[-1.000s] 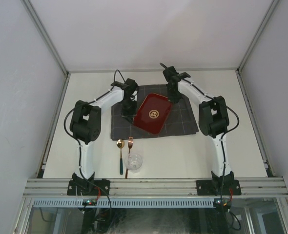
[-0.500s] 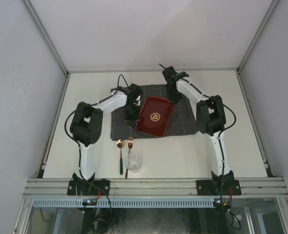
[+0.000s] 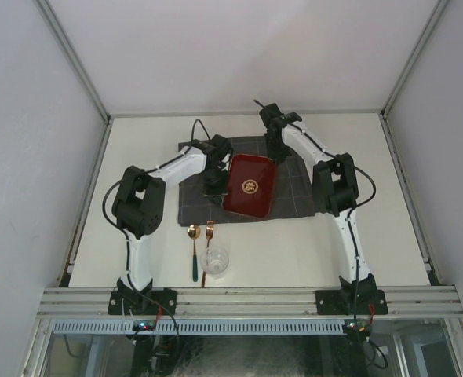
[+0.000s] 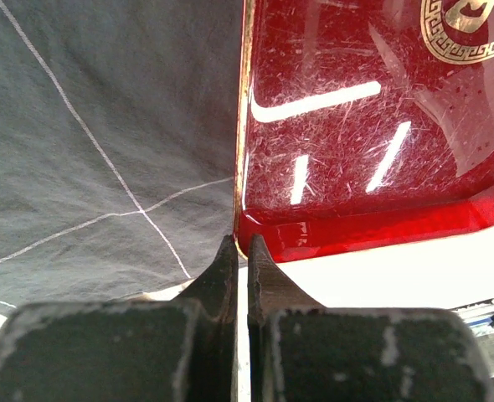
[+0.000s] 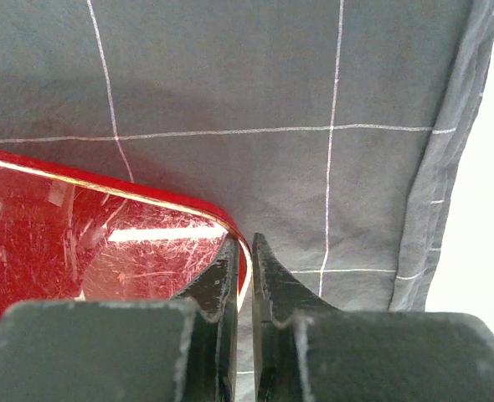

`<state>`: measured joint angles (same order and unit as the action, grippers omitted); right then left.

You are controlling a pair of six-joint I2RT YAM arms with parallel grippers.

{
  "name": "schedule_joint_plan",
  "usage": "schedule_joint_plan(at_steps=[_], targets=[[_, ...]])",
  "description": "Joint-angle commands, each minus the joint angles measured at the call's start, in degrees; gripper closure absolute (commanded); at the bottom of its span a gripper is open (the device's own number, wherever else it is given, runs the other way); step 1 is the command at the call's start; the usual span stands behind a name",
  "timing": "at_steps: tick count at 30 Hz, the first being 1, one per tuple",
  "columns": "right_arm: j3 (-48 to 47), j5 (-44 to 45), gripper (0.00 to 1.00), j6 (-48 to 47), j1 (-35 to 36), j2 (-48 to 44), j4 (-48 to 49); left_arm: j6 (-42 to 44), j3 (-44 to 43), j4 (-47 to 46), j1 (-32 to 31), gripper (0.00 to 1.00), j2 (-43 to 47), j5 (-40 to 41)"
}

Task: Set the dinner table for one person
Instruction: Adjust the plate at the center of the board.

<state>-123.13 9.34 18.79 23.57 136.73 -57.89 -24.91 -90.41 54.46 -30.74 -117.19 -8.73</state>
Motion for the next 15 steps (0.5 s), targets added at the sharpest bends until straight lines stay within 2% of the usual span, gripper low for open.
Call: schedule_joint_plan(at_steps=[1,8,15], targets=[[-3.6,-5.8,1.00,1.2,2.1,-0.4,0.8,0.6,-1.8,-6.4,-2.9,1.00,4.4,-4.9],[-8.2,-7.6,1.00,0.2,2.9,0.7,-0.8,0.2,-3.1,-6.6,-4.1,1.00,4.0,-5.6],[-8.4,-10.1,1.00,-0.9,3.3,1.2,-0.4,-0.1,-3.9,-6.6,-6.2,1.00,2.6,-6.5]])
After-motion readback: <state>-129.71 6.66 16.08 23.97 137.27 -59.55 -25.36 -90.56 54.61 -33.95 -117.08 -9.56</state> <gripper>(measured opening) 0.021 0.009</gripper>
